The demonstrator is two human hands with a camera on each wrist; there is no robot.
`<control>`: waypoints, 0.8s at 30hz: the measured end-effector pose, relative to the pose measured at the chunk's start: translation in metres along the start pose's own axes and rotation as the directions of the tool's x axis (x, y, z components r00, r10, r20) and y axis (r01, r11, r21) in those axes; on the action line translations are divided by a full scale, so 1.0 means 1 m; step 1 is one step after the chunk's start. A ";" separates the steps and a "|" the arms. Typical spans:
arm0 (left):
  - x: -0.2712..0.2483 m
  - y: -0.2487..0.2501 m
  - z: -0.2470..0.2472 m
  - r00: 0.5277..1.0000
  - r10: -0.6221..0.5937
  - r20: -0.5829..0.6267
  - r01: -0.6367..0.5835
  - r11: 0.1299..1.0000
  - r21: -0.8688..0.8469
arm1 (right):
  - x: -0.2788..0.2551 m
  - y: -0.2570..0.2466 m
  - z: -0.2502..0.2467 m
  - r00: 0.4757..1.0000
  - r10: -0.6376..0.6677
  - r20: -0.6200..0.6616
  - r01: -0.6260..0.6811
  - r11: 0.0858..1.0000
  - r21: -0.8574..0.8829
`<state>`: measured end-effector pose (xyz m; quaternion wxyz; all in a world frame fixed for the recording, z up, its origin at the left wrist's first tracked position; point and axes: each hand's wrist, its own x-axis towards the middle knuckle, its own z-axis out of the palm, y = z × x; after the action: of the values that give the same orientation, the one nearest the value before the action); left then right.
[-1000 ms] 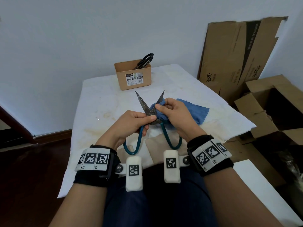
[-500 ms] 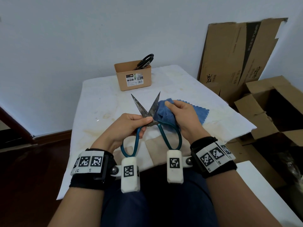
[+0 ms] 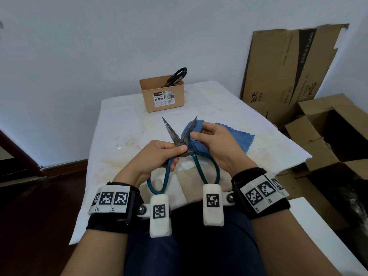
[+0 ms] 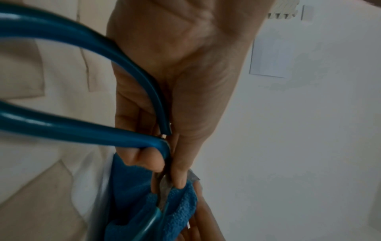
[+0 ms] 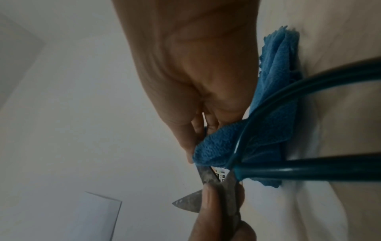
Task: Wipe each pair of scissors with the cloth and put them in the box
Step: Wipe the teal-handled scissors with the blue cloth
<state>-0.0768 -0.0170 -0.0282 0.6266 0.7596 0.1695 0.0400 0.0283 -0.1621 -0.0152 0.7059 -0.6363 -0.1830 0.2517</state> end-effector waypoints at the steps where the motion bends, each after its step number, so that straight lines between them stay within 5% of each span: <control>1: 0.000 0.001 0.001 1.000 0.002 0.002 -0.002 1.000 0.003 | 0.000 0.001 0.001 1.000 -0.005 -0.013 0.005 1.000 -0.002; 24: -0.001 0.006 0.009 0.999 0.027 0.041 -0.028 0.999 0.021 | 0.000 0.001 -0.004 0.992 -0.077 -0.095 0.082 0.995 0.056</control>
<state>-0.0744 -0.0263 -0.0243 0.6212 0.7692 0.1467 0.0312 0.0305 -0.1654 -0.0170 0.7419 -0.6180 -0.1674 0.1989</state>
